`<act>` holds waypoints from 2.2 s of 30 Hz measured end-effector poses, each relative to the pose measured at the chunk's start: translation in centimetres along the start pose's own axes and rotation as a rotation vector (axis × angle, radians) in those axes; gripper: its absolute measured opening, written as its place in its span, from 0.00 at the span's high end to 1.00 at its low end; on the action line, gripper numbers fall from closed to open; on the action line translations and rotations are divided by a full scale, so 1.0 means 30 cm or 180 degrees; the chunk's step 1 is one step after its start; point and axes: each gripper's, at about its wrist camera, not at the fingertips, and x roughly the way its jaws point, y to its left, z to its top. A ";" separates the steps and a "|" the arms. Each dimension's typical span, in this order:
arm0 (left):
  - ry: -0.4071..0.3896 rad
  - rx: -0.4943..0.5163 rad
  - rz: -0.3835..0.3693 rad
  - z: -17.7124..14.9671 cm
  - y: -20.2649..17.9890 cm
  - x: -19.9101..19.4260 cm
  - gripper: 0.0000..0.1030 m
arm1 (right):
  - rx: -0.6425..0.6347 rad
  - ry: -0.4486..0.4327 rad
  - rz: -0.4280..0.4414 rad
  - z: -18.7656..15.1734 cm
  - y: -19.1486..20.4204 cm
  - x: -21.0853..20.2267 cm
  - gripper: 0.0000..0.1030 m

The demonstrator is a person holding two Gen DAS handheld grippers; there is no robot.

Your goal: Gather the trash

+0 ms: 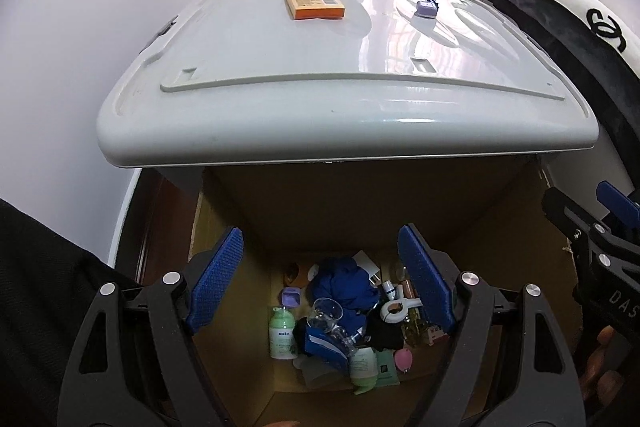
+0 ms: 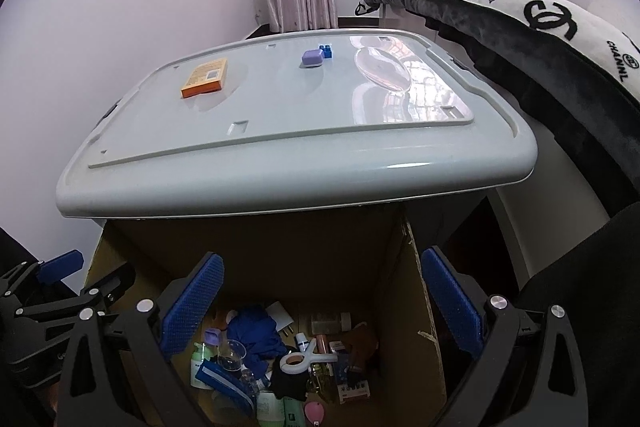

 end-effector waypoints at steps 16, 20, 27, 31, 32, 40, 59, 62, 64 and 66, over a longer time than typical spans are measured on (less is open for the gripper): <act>0.0053 -0.0030 0.0002 0.000 0.008 0.012 0.24 | -0.0058 0.0081 -0.0023 -0.001 0.005 0.014 0.05; 0.0062 -0.0015 -0.0017 0.000 0.000 0.014 0.24 | -0.0077 0.0091 -0.0028 -0.001 0.007 0.016 0.05; 0.0070 -0.0024 -0.0016 -0.001 -0.001 0.016 0.24 | -0.0069 0.0101 -0.0031 -0.001 0.007 0.018 0.05; 0.0072 -0.0029 -0.0010 0.000 0.001 0.016 0.24 | -0.0075 0.0102 -0.0031 -0.002 0.007 0.019 0.05; 0.0073 -0.0029 -0.0005 0.000 0.001 0.017 0.24 | -0.0075 0.0105 -0.0033 -0.002 0.008 0.020 0.05; 0.0096 -0.0062 0.0012 -0.002 -0.001 0.021 0.24 | -0.0072 0.0121 -0.0042 -0.002 0.013 0.024 0.05; 0.0022 0.0030 0.0033 -0.009 -0.011 0.008 0.12 | -0.0037 0.0178 -0.0041 -0.007 0.007 0.035 0.05; 0.0080 -0.0009 -0.0055 -0.008 -0.004 0.017 0.12 | -0.0036 0.0187 -0.0041 -0.008 0.007 0.038 0.05; 0.0086 -0.0019 -0.0040 -0.007 -0.006 0.020 0.12 | -0.0040 0.0199 -0.0043 -0.009 0.008 0.040 0.05; 0.0072 -0.0014 0.0000 -0.007 -0.012 0.018 0.12 | -0.0041 0.0202 -0.0043 -0.009 0.009 0.040 0.05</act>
